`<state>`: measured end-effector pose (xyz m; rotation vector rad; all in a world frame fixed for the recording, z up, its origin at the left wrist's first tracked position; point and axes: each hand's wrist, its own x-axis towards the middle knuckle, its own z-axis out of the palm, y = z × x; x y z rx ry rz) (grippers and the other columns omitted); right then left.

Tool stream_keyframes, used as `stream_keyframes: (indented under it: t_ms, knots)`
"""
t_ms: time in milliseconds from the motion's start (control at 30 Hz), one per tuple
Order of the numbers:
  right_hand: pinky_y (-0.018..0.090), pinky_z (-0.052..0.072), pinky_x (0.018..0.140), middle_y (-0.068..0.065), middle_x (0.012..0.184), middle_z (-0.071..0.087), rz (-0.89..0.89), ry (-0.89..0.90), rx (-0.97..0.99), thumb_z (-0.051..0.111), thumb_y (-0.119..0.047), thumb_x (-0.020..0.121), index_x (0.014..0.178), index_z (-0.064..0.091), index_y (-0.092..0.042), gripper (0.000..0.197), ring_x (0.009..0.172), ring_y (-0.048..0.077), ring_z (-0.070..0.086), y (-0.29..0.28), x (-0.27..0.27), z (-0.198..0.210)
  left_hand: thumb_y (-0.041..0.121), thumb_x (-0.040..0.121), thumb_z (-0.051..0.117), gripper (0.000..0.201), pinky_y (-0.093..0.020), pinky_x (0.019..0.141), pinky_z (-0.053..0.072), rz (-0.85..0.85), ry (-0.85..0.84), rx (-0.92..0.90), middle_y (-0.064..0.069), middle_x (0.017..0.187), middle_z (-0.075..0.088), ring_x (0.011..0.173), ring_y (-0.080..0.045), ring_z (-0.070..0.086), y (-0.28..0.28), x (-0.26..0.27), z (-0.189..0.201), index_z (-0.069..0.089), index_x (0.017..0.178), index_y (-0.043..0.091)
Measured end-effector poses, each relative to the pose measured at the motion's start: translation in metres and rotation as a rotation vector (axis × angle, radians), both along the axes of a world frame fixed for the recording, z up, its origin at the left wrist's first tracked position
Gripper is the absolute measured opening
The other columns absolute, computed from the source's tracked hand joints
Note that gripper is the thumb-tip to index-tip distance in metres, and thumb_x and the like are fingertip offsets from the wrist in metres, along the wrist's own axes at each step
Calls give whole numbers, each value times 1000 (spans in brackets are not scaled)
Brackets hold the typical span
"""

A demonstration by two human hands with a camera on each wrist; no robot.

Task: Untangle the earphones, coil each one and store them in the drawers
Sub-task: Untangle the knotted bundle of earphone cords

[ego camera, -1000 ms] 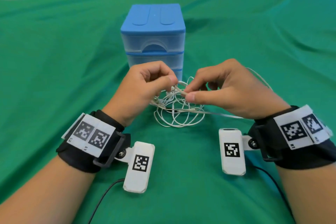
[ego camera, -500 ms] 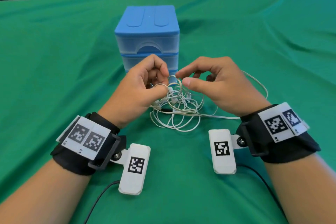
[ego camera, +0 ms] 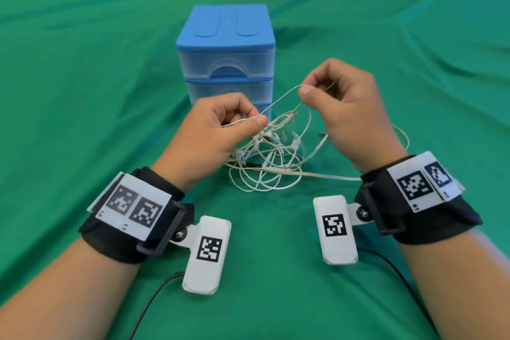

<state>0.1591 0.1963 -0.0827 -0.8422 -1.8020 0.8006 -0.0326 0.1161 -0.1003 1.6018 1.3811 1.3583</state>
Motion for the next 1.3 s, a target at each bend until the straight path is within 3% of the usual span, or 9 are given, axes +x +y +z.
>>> stream_keyframes:
  t_ms: [267,400,533,633,733,933,1033,1200,1300]
  knots:
    - [23,39,66,-8,72,53,-313,238,-157,69,-23,76,82,66,-23,6,61,5,44,20,20,-1,16,95,65,14,-19,62,42,62,-21,41,0,73,58,64,-9,49,0,-2,1,60,85,8]
    - [22,35,55,-3,91,55,-107,220,22,72,-21,84,114,68,-18,30,60,10,40,6,16,6,10,97,64,11,-15,62,42,52,-36,52,0,71,62,61,-3,53,-1,1,1,63,88,5]
    - [28,40,52,3,108,66,186,13,80,75,-26,86,121,69,-19,36,52,17,44,-15,0,7,11,96,67,11,-21,67,42,25,-27,67,-8,74,61,69,-11,53,-1,1,3,68,88,4]
    - [30,40,50,-1,94,69,216,-122,70,76,-36,84,105,76,-22,25,51,28,46,-19,-8,3,14,95,68,11,-34,71,42,-8,-15,80,-20,78,63,73,-19,51,-1,1,2,69,88,5]
    - [23,35,52,-5,78,68,178,-151,85,76,-29,86,86,75,-19,9,52,15,41,-16,-6,2,19,94,69,15,-32,67,39,-7,4,65,-7,73,60,70,-17,47,-1,2,2,68,86,6]
    - [24,43,62,-12,72,59,-225,69,129,67,-21,89,84,65,-18,6,66,1,50,8,10,2,22,95,61,21,-32,66,33,38,21,39,-9,75,51,70,-19,40,0,1,1,60,83,6]
    - [28,34,56,-3,62,49,-337,213,34,67,-26,87,87,66,-20,7,54,8,40,18,23,2,18,99,60,19,-28,66,37,38,21,47,-8,78,56,71,-16,43,0,2,1,63,86,5]
    - [31,19,47,15,54,33,-25,200,-45,69,-23,90,116,66,-19,27,48,24,20,2,17,10,20,99,63,17,-27,63,36,70,-1,64,-7,72,57,68,-16,43,-1,4,3,73,90,10]
    - [29,23,47,17,52,36,252,-2,-31,69,-16,92,126,65,-22,34,48,26,25,-12,7,10,22,98,65,16,-34,64,33,57,3,92,-25,74,58,69,-21,42,-1,4,3,76,91,13]
